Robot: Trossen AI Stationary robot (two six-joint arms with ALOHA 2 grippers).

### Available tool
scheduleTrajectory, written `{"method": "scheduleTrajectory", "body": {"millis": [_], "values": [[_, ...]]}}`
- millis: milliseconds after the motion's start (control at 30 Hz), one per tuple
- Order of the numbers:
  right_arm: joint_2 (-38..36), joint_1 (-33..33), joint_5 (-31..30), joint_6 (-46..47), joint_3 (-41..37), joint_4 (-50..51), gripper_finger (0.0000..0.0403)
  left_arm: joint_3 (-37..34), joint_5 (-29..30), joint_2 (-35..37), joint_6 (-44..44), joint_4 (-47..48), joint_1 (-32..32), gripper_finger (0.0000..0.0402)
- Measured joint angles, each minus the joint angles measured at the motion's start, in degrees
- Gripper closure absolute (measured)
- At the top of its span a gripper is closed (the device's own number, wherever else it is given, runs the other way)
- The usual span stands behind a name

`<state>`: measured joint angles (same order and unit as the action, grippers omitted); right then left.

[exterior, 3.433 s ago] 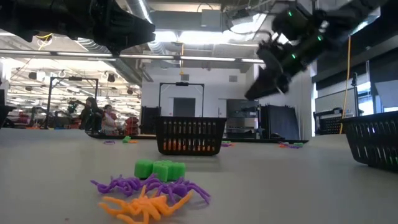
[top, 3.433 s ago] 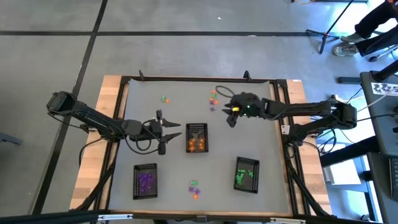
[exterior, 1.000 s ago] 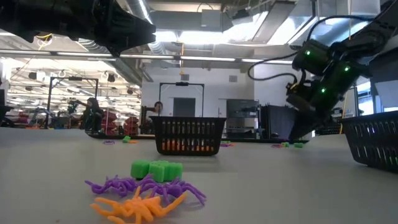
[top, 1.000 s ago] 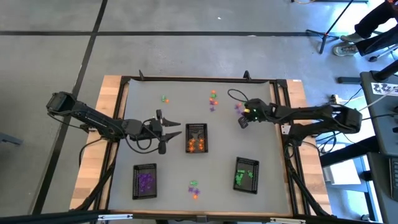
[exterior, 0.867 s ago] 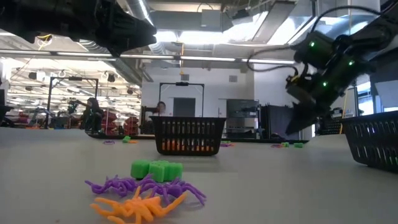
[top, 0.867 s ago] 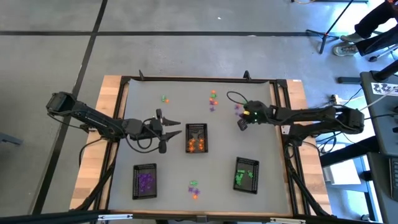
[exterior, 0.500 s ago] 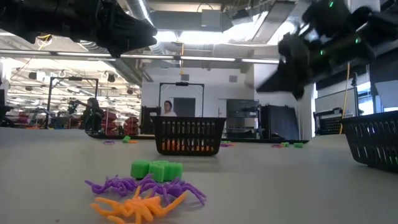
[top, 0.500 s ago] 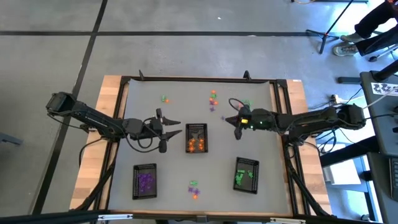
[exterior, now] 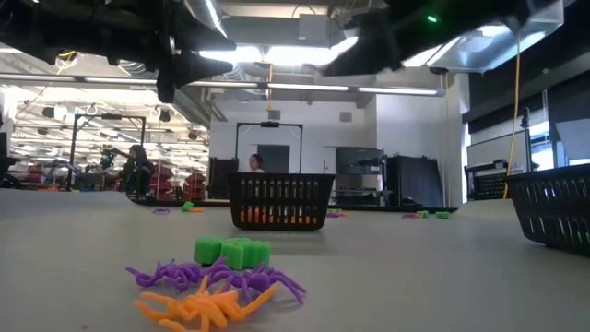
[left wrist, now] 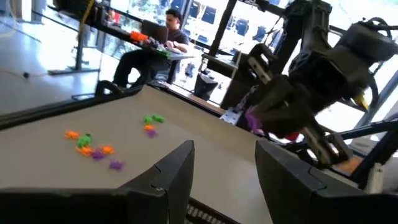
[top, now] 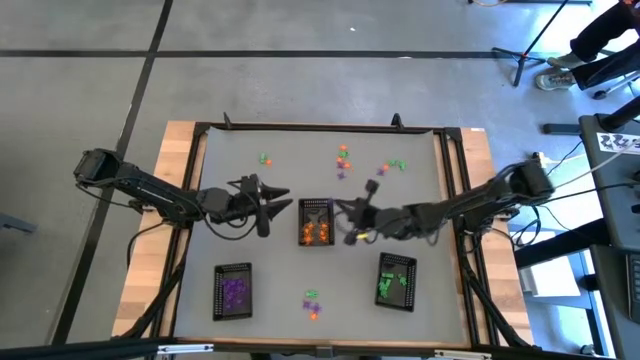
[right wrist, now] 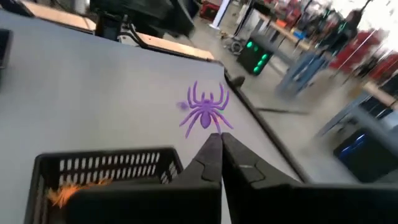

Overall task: Sort Halloween decoration
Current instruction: Put the violet spider toy into the bottom left black bin

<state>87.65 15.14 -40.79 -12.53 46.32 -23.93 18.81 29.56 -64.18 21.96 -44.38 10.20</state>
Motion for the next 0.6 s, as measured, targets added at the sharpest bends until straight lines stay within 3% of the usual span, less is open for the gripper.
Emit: {"method": "scheduleTrajectory", "body": {"millis": [333,600], "values": [[15.59,0.22,-0.86,-9.68,17.28,0.02,0.0403,-0.02,-2.47,0.02,3.15,0.64,0.0,0.024],[20.85,0.22,-2.22,-13.63,22.93,0.57,0.0403,-0.02,-2.49,0.0,3.41,2.17,-0.03,0.024]]}}
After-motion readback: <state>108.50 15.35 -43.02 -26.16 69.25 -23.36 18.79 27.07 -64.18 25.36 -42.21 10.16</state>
